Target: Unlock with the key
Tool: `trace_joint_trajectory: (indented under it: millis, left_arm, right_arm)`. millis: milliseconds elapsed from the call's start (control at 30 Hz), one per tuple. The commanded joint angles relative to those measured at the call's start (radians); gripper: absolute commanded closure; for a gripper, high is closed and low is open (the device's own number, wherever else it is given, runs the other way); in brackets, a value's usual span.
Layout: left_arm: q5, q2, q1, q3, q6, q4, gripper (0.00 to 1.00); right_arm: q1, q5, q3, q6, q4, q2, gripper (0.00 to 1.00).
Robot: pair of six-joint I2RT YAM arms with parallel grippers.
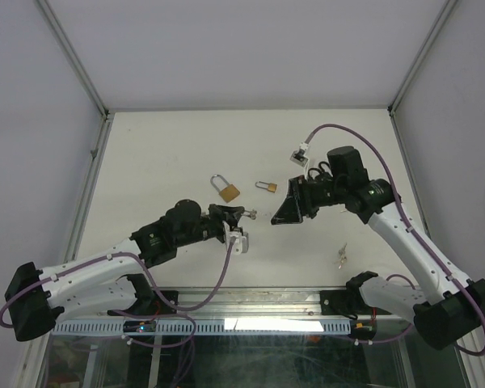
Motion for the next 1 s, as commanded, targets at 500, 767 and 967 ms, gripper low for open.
trace_joint_trajectory:
  millis: [500, 767, 967]
  left_arm:
    - [0.037, -0.103, -0.007, -0.222, 0.968, 0.550, 1.00]
    - [0.016, -0.107, -0.007, -0.219, 0.958, 0.550, 1.00]
    - [0.006, -0.111, -0.008, -0.218, 0.941, 0.538, 1.00]
  right_arm:
    - [0.202, 0.328, 0.211, 0.258, 0.325, 0.197, 0.35]
    - [0.175, 0.085, 0.055, 0.368, 0.550, 0.179, 0.44]
    - [0.175, 0.006, -0.022, 0.445, 0.669, 0.147, 0.49]
